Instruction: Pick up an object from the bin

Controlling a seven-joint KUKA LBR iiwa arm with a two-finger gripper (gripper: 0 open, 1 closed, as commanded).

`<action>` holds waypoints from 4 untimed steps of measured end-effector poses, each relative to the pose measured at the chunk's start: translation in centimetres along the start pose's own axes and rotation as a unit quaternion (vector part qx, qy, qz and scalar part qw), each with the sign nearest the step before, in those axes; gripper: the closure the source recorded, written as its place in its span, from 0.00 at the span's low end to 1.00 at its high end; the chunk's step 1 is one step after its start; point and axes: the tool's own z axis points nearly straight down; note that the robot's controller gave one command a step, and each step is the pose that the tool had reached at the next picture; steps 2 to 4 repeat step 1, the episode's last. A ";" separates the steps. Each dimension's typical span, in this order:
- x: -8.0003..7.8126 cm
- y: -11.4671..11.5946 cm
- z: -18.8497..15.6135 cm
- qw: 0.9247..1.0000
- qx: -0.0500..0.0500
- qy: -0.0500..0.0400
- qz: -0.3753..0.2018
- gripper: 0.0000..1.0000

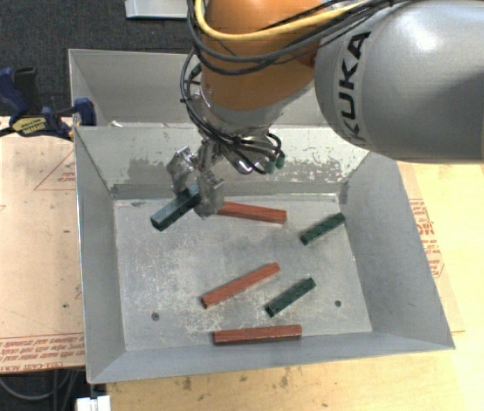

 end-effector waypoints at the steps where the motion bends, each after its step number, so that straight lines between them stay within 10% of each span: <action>1: -4.2 1.0 1.3 0.995 -0.002 0.003 -0.095 1.00; 4: -4.2 1.0 1.3 0.995 -0.002 0.003 -0.095 1.00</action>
Offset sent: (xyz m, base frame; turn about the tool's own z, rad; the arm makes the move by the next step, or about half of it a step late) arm 0.0277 0.0302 -0.0113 -0.1906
